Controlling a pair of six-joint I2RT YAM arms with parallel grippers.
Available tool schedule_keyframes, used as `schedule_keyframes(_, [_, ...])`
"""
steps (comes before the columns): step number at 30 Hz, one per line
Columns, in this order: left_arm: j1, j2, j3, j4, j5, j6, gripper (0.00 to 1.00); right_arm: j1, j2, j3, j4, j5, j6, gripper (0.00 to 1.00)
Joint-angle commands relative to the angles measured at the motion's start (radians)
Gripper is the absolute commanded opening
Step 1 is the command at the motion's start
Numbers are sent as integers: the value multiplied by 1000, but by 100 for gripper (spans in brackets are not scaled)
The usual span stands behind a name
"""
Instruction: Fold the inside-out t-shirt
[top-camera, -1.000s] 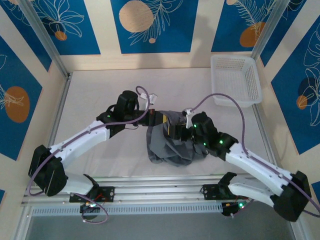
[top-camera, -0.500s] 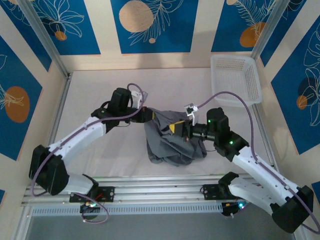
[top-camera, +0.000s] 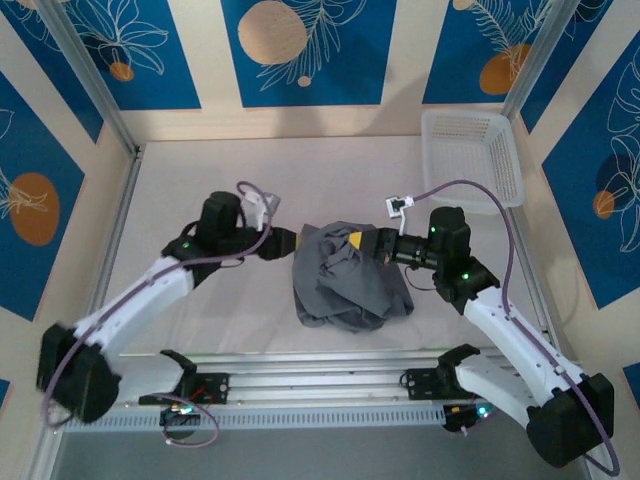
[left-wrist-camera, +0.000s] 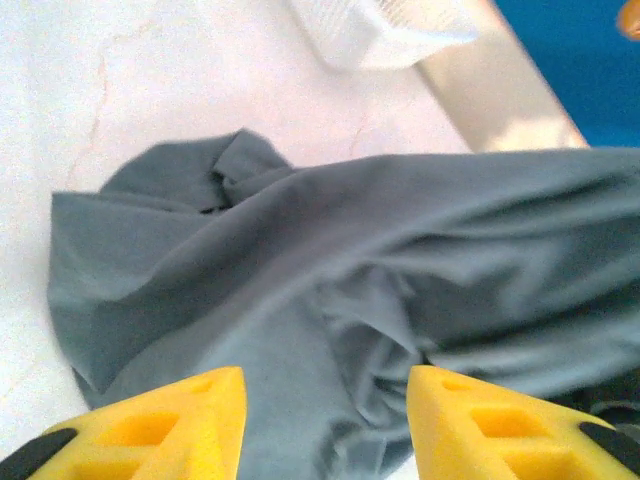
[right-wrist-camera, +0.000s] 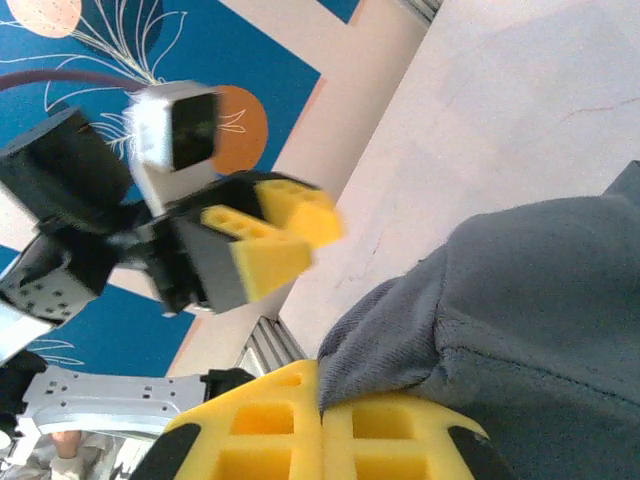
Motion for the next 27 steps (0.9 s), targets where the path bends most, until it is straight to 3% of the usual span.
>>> schedule_keyframes(1, [-73, -31, -59, 33, 15, 72, 31, -2, 18, 4, 37, -60, 27, 0])
schedule_keyframes(3, [-123, -7, -44, 47, -1, 94, 27, 5, 31, 6, 61, -90, 29, 0])
schedule_keyframes(7, [-138, 129, 36, -4, -170, 67, 27, 36, 46, 21, 86, -129, 28, 0])
schedule_keyframes(11, [-146, 273, 68, 140, 2, 61, 53, 76, 53, 38, 76, -133, 19, 0])
schedule_keyframes(14, [-164, 361, 102, 180, 48, 74, 73, 97, 55, 45, 74, -138, 16, 0])
schedule_keyframes(17, [-167, 415, 97, 242, 36, 56, 77, 107, 56, 51, 76, -146, 19, 0])
schedule_keyframes(18, [-167, 429, 100, 236, -11, 46, 73, 107, 56, 52, 76, -145, 20, 0])
schedule_keyframes(20, [-166, 442, 108, 217, -83, 29, 53, 99, 51, 52, 67, -130, 22, 0])
schedule_keyframes(23, [-161, 391, 82, 267, -40, -18, 0, 30, 43, 36, 9, -94, 38, 0])
schedule_keyframes(25, [-145, 330, 75, 311, 59, -115, 0, -76, 58, 11, -100, -32, 50, 0])
schedule_keyframes(27, [-132, 277, 93, 358, 223, -236, 0, -205, 144, -12, -200, -54, 15, 0])
